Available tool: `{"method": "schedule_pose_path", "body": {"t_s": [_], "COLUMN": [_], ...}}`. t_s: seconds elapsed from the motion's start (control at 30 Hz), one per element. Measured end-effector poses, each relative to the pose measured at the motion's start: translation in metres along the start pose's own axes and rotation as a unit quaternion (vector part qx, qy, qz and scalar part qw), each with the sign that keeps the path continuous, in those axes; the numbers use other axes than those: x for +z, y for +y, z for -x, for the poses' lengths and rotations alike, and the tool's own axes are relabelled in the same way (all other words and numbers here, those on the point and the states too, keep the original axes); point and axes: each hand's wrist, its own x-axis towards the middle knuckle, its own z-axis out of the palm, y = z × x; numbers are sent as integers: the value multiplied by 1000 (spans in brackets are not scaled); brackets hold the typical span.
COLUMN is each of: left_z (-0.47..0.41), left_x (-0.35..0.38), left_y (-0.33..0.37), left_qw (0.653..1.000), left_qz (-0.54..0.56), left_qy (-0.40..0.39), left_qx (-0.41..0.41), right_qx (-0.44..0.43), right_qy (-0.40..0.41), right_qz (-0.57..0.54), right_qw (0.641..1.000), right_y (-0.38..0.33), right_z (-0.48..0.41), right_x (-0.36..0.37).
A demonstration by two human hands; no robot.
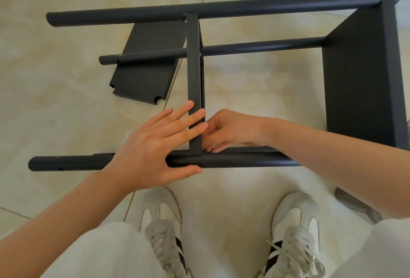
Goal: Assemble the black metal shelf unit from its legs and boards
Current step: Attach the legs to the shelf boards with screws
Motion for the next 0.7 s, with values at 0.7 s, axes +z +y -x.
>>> {"method": "schedule_pose_path", "body": {"t_s": [0.7], "left_z": [0], "left_x": [0], "left_y": [0], "left_qw": [1000], "left_qz": [5], "left_qy": [2], "left_qx": [-6], "right_qx": [108], "right_qy": [-67], "right_qz": [-43], "right_qw": [991], "right_y": [-8], "right_z": [-10], "right_x": [-3]}}
